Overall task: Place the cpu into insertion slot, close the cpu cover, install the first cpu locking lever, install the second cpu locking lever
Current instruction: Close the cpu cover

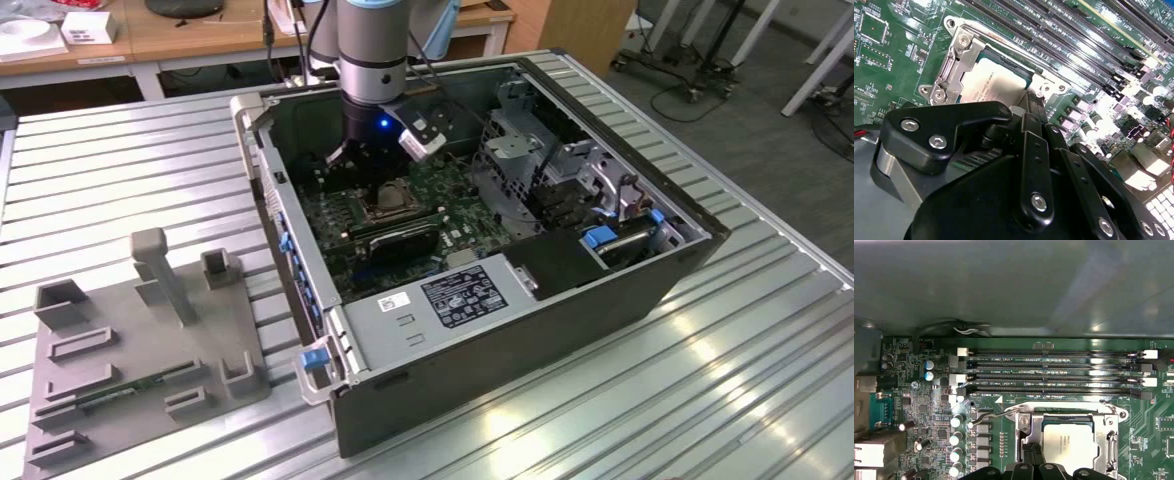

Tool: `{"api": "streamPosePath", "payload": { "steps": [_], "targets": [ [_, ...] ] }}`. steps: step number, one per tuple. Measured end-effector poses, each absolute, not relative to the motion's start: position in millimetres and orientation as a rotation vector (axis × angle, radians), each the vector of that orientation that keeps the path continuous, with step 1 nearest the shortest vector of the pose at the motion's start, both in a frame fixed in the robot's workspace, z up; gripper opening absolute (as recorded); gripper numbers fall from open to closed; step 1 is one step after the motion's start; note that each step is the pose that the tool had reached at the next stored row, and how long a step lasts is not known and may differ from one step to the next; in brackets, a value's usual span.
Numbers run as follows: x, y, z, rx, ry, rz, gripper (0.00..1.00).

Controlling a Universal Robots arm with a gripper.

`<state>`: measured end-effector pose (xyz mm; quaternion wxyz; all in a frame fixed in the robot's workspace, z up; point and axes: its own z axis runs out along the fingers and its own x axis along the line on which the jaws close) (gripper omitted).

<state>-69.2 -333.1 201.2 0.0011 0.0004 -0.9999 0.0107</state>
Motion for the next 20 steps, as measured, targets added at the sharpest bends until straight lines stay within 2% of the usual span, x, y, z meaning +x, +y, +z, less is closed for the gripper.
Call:
{"api": "streamPosePath", "payload": {
  "steps": [20],
  "targets": [
    [-69.8,-333.2,197.1,0.001,-3.141,0.034,0.11]
  ]
}}
